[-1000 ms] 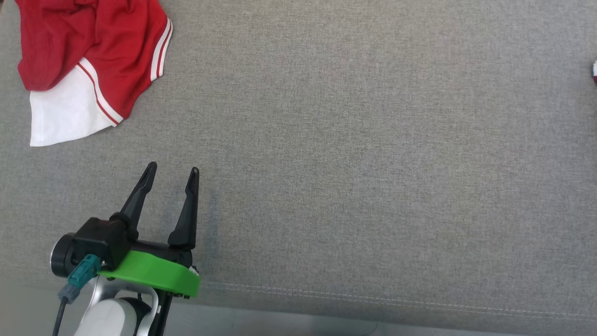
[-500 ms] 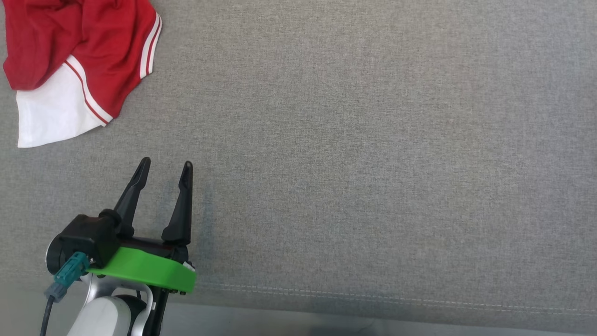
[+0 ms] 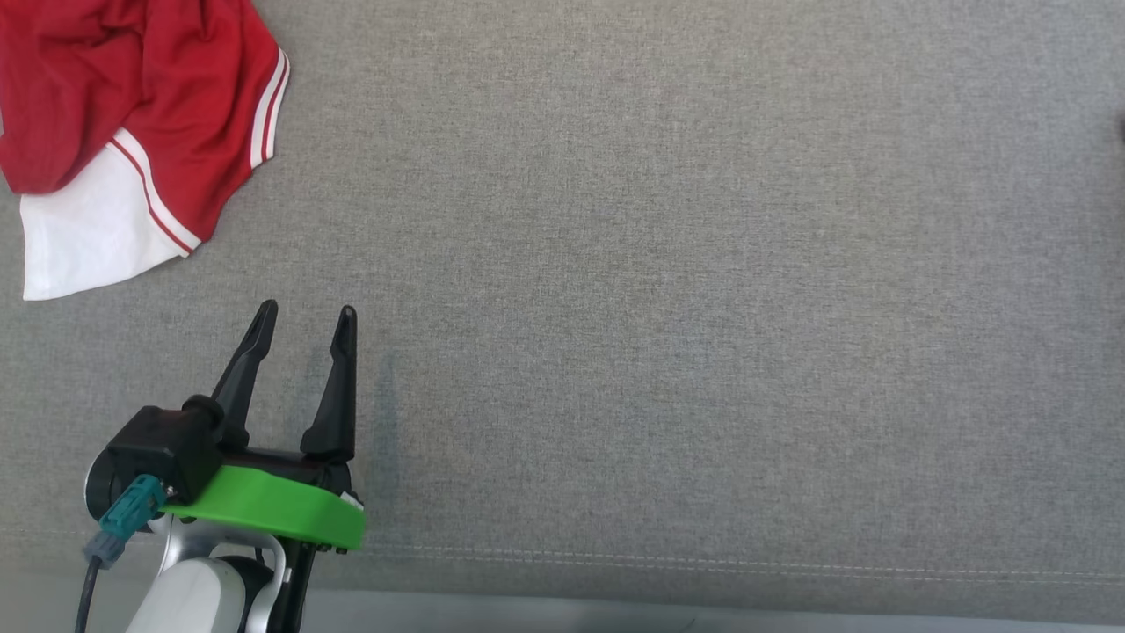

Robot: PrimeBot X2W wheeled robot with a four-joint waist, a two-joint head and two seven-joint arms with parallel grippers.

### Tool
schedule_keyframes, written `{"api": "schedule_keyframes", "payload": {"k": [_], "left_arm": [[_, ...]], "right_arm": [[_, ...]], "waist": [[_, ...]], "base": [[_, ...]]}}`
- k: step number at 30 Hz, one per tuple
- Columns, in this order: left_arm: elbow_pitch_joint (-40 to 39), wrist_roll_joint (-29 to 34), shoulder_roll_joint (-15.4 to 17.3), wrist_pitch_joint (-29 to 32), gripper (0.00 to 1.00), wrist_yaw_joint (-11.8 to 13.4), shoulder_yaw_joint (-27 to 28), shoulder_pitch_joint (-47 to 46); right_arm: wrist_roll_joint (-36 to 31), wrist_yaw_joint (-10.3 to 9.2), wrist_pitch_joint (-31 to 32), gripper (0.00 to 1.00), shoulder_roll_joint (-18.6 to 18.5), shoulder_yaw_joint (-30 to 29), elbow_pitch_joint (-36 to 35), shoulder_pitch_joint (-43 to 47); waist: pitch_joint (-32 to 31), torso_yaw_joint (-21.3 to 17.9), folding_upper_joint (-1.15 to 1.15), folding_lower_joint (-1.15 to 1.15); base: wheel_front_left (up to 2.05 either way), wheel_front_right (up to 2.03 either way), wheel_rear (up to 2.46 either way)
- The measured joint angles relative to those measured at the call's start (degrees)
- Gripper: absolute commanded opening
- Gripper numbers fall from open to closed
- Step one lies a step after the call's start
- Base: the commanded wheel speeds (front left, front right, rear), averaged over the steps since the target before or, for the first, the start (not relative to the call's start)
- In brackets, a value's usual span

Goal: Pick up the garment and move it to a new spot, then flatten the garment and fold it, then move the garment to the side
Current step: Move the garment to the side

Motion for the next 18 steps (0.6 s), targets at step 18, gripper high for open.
{"api": "schedule_keyframes", "payload": {"k": [18], "left_arm": [[7.7, 0.4, 0.4, -2.6, 1.00, 0.0, 1.2, 0.4]], "right_arm": [[-4.3, 0.01, -28.2, 1.00, 6.6, 0.0, -17.8, 4.2]], "waist": [[-10.6, -3.2, 0.00, 0.00]], "base": [[0.00, 0.00, 0.00]]}}
